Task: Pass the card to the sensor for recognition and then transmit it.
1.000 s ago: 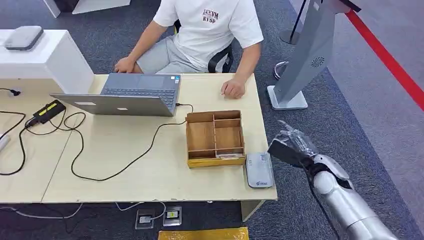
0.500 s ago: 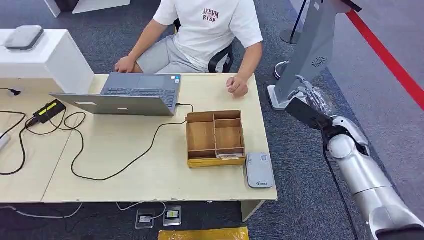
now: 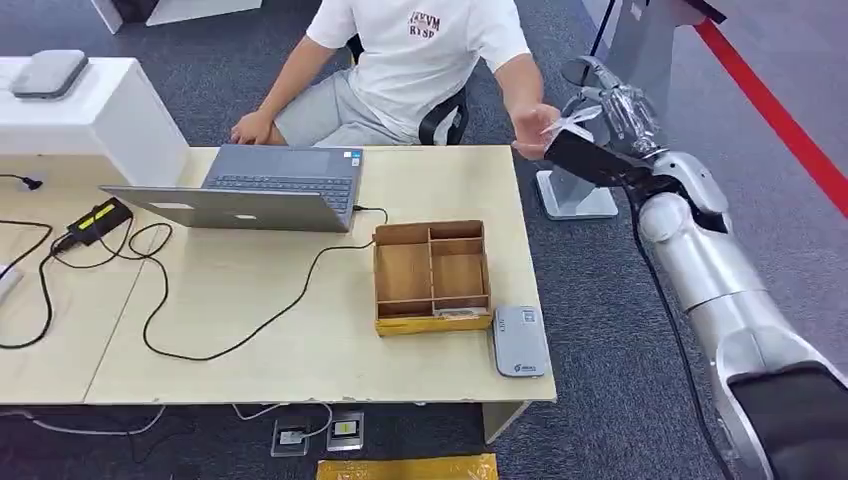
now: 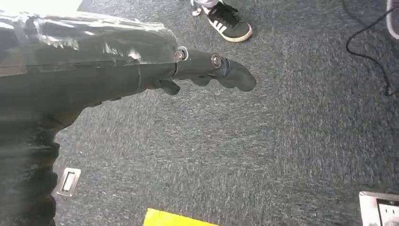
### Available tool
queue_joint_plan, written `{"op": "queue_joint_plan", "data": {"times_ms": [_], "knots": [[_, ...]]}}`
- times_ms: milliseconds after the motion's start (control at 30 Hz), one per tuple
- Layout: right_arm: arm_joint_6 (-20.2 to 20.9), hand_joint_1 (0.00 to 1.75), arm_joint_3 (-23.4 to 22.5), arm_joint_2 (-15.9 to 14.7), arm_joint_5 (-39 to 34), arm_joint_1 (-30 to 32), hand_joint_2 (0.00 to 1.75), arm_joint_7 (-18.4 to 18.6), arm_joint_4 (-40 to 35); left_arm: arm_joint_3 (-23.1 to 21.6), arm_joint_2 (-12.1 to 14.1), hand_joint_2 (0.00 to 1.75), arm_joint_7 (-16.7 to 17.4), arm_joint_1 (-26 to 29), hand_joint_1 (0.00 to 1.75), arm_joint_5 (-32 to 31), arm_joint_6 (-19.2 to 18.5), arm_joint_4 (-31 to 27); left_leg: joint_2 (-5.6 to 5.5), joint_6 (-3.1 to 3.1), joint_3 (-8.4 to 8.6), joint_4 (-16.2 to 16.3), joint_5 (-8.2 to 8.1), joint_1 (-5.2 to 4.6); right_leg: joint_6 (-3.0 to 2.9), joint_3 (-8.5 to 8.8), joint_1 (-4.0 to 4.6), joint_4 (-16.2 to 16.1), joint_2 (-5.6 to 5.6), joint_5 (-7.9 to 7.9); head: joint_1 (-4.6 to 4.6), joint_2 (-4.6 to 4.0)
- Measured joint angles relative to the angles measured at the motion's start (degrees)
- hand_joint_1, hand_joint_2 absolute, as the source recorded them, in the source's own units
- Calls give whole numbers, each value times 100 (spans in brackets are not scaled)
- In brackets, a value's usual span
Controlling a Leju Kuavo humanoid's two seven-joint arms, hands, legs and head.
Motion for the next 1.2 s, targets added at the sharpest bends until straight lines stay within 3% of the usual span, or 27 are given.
{"op": "queue_joint_plan", "data": {"times_ms": [200, 500, 733, 933, 967, 1000, 1033, 1200], "knots": [[-380, 175, 408, 607, 594, -718, 175, 275, 1201, -98, -4, 175, 131, -166, 0, -122, -44, 0, 2, -8, -7, 0, 10, 4, -4, -11, 4, 2, 1, 3, -4, 0], [-516, 175, 920, 1303, 1444, -1114, 175, 848, 2028, -146, 2, 175, 245, -207, 0, -168, -74, 0, 3, -10, -9, 0, 11, 7, -5, -14, 8, 5, 3, 3, -2, 0], [-533, 175, 1154, 1589, 1516, -1126, 175, 960, 2401, -168, 9, 175, 249, -204, 0, -144, -85, 0, 3, -10, -9, 1, 11, 7, -5, -14, 7, 5, 2, 3, -2, 0], [-548, 175, 1256, 1659, 1497, -1126, 175, 964, 2561, -179, 9, 175, 249, -201, 0, -118, -81, 0, 3, -10, -9, 1, 11, 7, -5, -15, 7, 4, 2, 3, 0, 0], [-548, 126, 1272, 1661, 1497, -1126, 175, 964, 2574, -179, 9, 175, 249, -200, 0, -111, -79, 0, 3, -10, -9, 1, 11, 7, -5, -15, 7, 4, 2, 3, -2, 0], [-553, 7, 1278, 1668, 1497, -1126, 175, 964, 2587, -179, 9, 175, 249, -200, 0, -107, -79, 0, 3, -10, -9, 1, 11, 7, -5, -15, 7, 4, 3, 3, 0, 0], [-555, 0, 1287, 1674, 1492, -1126, 175, 968, 2607, -179, 9, 175, 251, -200, 0, -107, -76, 0, 3, -10, -8, 1, 11, 7, -5, -15, 7, 4, 4, 3, -2, 0], [-653, 0, 1300, 1689, 1403, -1127, 175, 955, 2677, -179, 9, 175, 251, -196, 0, -94, -59, 0, 3, -10, -8, 1, 11, 7, -5, -15, 7, 4, 3, 3, -2, 0]]}}
